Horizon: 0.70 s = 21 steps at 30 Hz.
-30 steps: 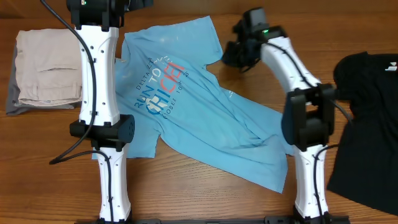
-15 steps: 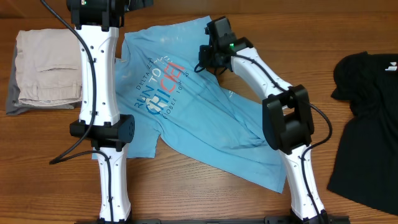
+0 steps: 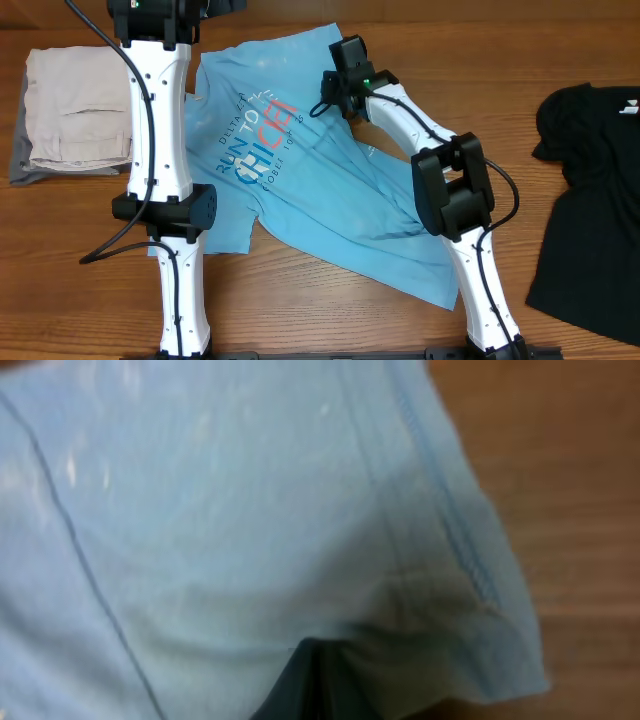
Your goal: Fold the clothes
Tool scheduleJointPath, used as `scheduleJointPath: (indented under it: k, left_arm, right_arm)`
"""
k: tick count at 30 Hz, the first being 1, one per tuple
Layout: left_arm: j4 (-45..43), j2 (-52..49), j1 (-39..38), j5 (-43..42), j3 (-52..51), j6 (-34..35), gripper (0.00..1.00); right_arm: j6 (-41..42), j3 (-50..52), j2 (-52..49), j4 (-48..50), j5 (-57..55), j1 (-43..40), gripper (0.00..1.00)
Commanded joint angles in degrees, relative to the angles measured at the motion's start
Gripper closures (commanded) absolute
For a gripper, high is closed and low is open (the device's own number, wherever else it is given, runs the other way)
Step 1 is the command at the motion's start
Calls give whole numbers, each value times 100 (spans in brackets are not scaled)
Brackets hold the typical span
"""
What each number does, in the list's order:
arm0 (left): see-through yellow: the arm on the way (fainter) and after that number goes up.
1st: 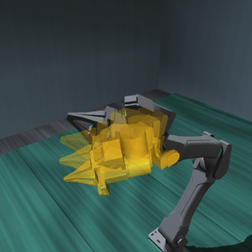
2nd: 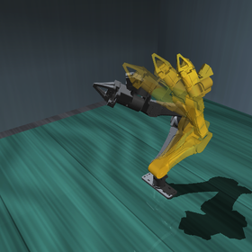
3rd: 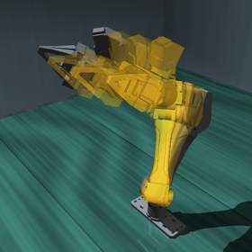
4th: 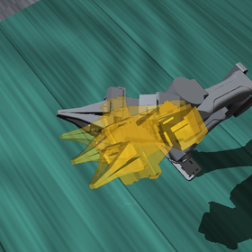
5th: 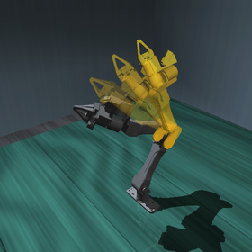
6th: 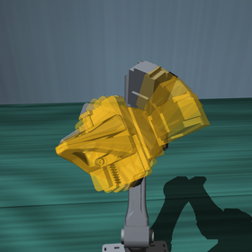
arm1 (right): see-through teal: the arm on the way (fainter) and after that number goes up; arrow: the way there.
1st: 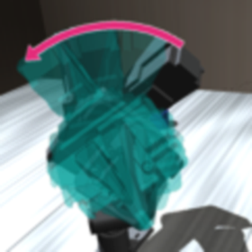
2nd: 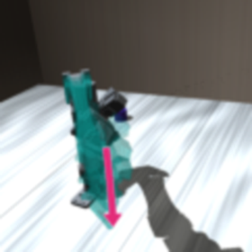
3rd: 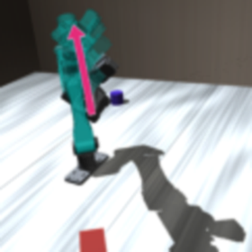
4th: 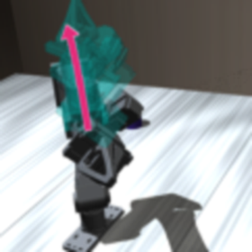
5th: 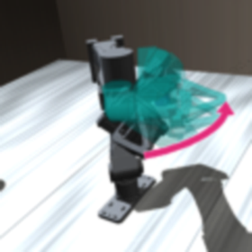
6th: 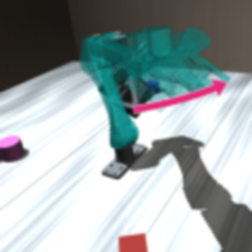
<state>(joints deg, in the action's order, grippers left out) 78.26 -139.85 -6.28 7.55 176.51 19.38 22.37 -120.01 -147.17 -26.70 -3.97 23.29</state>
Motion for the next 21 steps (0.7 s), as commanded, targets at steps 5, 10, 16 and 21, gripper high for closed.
scheduleJointPath:
  k: [5, 10, 16, 21]
  left_arm:
    - [-4, -48, -13, 33, -15, 57, 0]
    - [-4, -48, -11, 33, -15, 55, 0]
    - [-4, -48, -13, 33, -15, 57, 0]
    - [-4, -48, -11, 33, -15, 55, 0]
  right_arm:
    - [39, 4, -479, 1003, -446, -66, 96]
    - [-28, 4, -713, 1451, -717, -94, 96]
    - [-564, -389, -573, 1495, -754, -365, 96]
    - [-612, -1683, -98, -90, -734, -748, 85]
